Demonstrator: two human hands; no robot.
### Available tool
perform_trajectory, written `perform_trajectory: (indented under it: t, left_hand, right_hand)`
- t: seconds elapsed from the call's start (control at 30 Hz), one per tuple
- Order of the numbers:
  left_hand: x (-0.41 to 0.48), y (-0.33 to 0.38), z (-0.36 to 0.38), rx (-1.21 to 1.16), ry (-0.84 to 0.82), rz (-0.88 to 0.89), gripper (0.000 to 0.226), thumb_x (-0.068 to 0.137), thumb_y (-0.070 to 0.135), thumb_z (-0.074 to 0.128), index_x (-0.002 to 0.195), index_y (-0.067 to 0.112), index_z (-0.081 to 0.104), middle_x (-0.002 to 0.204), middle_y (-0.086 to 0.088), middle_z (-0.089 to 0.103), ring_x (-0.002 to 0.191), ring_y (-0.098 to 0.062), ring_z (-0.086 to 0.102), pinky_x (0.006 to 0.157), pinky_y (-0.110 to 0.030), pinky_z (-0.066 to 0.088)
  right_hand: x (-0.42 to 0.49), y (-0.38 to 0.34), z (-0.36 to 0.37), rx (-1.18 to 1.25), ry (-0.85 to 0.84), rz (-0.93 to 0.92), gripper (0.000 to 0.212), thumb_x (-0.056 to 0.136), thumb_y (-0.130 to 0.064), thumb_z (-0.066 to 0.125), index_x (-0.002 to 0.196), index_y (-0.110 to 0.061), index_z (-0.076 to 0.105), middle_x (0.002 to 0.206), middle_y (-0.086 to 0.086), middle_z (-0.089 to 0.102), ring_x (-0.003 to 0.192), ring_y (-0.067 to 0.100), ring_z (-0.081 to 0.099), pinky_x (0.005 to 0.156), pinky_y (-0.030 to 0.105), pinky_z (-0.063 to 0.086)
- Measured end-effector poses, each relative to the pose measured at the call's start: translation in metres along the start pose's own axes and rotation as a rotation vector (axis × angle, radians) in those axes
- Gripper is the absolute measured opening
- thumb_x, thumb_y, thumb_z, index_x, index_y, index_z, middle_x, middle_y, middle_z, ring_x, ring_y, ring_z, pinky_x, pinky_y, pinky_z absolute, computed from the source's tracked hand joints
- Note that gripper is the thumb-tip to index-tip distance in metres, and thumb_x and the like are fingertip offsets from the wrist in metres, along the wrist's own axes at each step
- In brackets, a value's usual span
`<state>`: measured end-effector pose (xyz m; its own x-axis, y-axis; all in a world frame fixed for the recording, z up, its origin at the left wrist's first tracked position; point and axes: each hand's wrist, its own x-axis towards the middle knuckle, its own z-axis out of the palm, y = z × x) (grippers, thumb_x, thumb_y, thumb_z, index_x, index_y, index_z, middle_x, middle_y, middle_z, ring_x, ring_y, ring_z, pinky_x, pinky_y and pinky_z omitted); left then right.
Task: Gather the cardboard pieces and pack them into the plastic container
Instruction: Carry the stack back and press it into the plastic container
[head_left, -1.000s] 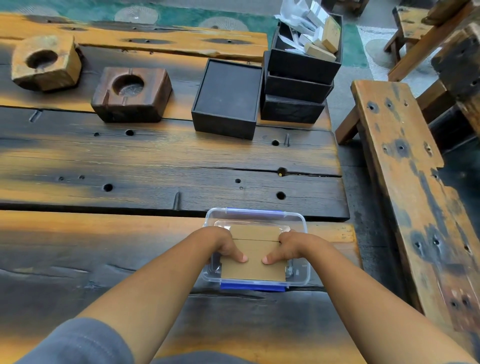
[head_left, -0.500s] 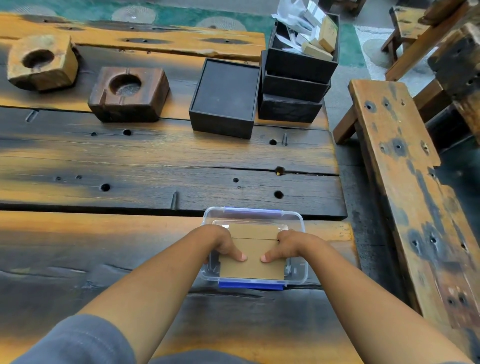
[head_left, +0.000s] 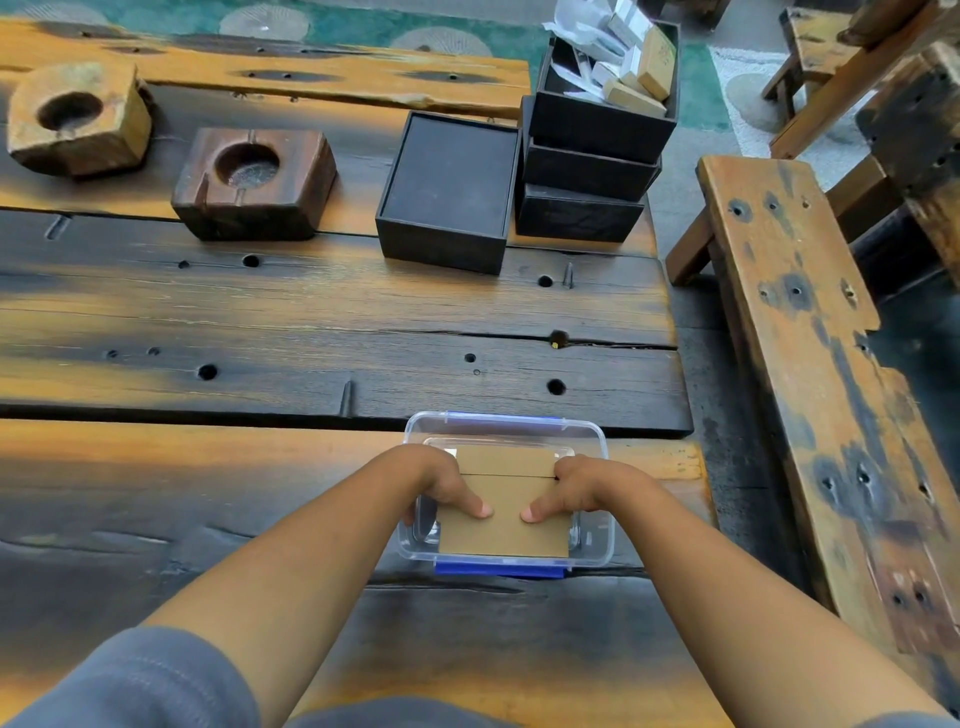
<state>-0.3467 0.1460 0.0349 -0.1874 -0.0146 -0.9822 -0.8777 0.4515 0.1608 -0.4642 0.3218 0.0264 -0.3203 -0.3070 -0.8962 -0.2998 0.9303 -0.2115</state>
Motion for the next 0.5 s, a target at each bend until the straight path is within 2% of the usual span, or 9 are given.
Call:
perform_trajectory:
  t: [0.1, 0.2, 0.5]
  left_hand:
    - [0.0004, -0.0007, -0.0006, 0.008, 0.003, -0.003, 0.092, 0.075, 0.046, 0.08, 0.145, 0.007, 0.037, 0.143, -0.021, 0.05, 0.127, -0.041, 0.051, 0.104, -0.052, 0.047]
    - [-0.0002, -0.0009, -0.0004, 0.003, -0.009, -0.006, 0.094, 0.072, 0.048, 0.082, 0.144, 0.007, 0.038, 0.144, -0.021, 0.049, 0.129, -0.04, 0.049, 0.105, -0.051, 0.046]
    - [0.0011, 0.0001, -0.001, 0.005, -0.004, 0.005, 0.088, 0.075, 0.046, 0.08, 0.143, 0.007, 0.039, 0.142, -0.021, 0.051, 0.126, -0.04, 0.053, 0.102, -0.05, 0.049]
  right_hand:
    - [0.0004, 0.0013, -0.0007, -0.02, -0.008, -0.006, 0.095, 0.063, -0.062, 0.079, 0.139, -0.015, 0.046, 0.14, 0.003, 0.049, 0.116, 0.021, 0.051, 0.096, 0.034, 0.042]
    - [0.002, 0.0014, -0.0028, -0.027, -0.026, -0.012, 0.093, 0.063, -0.061, 0.08, 0.137, -0.016, 0.047, 0.138, 0.002, 0.05, 0.107, 0.019, 0.049, 0.091, 0.033, 0.042]
    - [0.0024, 0.0004, -0.0034, -0.025, -0.046, 0.0, 0.092, 0.062, -0.059, 0.082, 0.136, -0.018, 0.048, 0.133, 0.0, 0.052, 0.103, 0.018, 0.049, 0.087, 0.033, 0.04]
